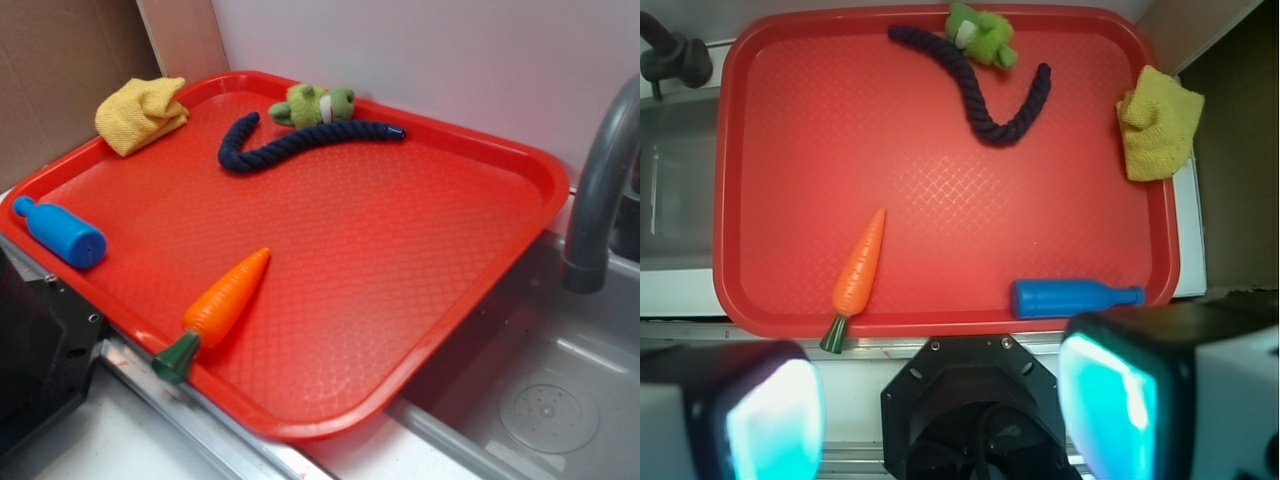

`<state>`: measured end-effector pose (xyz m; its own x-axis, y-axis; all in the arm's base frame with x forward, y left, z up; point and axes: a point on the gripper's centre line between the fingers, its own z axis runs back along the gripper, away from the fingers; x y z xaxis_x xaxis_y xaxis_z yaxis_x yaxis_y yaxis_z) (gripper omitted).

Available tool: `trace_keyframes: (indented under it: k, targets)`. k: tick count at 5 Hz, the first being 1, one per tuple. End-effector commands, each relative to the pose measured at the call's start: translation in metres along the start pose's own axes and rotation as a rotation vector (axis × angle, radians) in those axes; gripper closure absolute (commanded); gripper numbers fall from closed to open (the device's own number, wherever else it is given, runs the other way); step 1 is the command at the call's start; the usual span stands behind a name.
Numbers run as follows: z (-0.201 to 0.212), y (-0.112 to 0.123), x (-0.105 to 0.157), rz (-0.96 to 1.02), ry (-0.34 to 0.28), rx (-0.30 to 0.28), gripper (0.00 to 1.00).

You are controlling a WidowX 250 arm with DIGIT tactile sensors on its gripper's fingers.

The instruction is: Grab the blue bottle.

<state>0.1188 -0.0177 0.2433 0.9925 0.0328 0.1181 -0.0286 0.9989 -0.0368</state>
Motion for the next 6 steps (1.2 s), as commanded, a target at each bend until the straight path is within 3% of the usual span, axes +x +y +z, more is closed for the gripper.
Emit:
trace_keyframes:
  k: [1,2,3,4,6]
  targets:
    - [0.000,0.000,0.000,0.000,0.000,0.000,0.00]
    - [-0.049,0.052,0.001,0.231,0.030,0.167,0.00]
    - [-0.096,0.095,0.004,0.483,0.004,0.171,0.00]
    - [-0.098,0.113,-0.018,0.744,0.049,0.085,0.00]
    - [-0.098,0.113,-0.018,0.744,0.049,0.085,0.00]
